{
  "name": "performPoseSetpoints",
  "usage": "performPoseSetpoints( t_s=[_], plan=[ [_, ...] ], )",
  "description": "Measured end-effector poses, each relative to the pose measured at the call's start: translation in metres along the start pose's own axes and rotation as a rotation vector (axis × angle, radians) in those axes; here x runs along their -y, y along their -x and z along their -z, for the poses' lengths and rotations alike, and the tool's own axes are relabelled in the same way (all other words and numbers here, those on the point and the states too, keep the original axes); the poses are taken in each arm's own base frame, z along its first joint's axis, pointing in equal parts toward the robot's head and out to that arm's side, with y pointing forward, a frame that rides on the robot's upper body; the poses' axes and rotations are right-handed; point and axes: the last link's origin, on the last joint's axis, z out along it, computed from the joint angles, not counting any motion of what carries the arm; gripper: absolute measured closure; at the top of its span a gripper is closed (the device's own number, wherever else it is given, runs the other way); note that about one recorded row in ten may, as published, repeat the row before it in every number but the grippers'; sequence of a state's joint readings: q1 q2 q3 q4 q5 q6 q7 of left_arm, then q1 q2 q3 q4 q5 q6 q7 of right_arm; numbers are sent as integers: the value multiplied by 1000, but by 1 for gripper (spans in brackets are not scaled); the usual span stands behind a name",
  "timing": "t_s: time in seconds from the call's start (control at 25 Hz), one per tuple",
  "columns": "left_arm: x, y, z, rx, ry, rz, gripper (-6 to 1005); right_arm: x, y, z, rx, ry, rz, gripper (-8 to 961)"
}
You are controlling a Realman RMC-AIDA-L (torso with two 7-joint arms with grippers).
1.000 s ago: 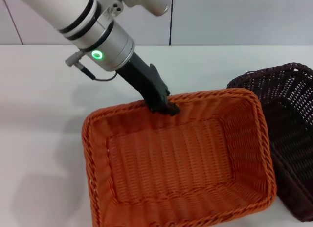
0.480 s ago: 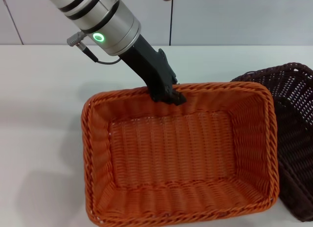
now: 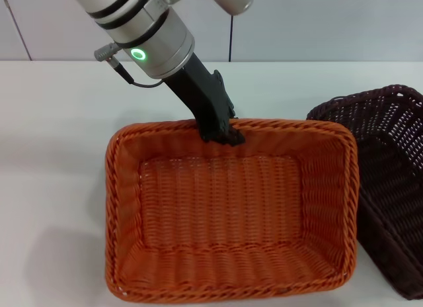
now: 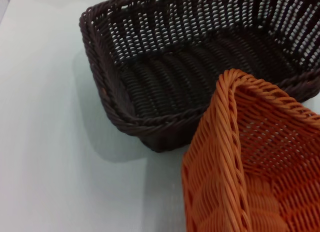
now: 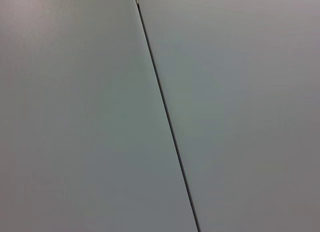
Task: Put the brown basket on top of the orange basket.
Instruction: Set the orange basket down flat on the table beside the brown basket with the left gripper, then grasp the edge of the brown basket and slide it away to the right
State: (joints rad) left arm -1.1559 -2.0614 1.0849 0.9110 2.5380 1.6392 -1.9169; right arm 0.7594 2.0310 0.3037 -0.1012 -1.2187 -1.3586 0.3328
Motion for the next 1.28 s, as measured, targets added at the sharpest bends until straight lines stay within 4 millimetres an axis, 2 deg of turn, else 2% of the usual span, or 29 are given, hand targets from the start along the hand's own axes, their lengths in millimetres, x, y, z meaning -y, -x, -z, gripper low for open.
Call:
performPoseSetpoints(
  t_s=[0.32,0.72,0.76,0.88,1.2,1.28],
  plan=[
    [4,4,-5,2,-42,0,819,-1,-1,-2,-6,-4,-3,336],
    [5,6,-3,-6,-57,-6,412,-3,-2,-6,-19,-6,-7,335],
    [8,9,2,-23,-105,-17,370,-3,-2,-7,-19,-6,-6,335],
    [9,11,4,-29,-123,-19,243,-2,-2,-8,-17,-5,-4,335],
    [16,19,10,-74,-212,-12,155,0,-1,-13,-34,13,20,337],
    [28,26,18,-213,-355,39,133,-2,-5,-20,-84,67,36,338]
  ],
)
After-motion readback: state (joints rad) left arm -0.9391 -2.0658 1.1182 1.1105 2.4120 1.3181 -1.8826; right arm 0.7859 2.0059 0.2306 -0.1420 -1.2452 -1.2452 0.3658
